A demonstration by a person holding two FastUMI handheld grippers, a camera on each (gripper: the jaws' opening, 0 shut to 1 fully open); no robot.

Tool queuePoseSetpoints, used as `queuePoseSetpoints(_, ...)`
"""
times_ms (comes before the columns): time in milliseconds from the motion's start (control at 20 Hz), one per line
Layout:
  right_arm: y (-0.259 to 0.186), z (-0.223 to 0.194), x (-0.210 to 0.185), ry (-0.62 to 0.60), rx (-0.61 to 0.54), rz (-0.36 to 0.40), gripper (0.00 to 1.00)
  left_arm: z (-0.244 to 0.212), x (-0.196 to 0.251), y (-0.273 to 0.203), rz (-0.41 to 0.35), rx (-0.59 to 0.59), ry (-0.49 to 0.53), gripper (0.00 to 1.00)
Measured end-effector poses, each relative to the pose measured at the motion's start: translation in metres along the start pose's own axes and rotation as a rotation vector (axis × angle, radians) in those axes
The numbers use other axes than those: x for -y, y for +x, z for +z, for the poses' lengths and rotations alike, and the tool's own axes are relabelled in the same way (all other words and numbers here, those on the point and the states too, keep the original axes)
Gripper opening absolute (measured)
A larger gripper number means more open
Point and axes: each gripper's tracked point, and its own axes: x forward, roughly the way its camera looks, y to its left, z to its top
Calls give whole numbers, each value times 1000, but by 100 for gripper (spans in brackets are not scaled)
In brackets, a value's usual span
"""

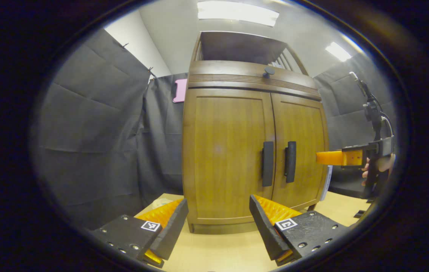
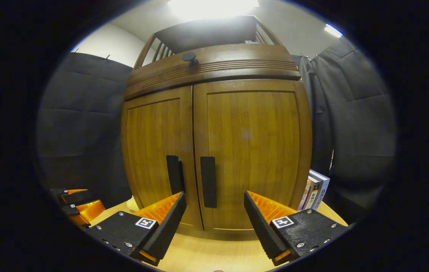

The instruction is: Open the right door of the double-door shoe cabinet with the right hand, and open the left door with the left hand.

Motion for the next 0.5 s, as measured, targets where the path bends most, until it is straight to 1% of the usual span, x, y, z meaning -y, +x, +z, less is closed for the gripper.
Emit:
queuePoseSetpoints(50, 1, -1, 0, 4, 0, -5, 95, 0, 0, 1, 3, -5, -16, 100)
queuePoseSetpoints(250, -2, -3, 0, 18, -21, -1, 95, -4, -3, 4, 23, -25, -83, 100)
queuePoseSetpoints(500, -4, -4, 5, 13, -32, -48, 95, -8, -7, 4, 50, -53, -95, 100)
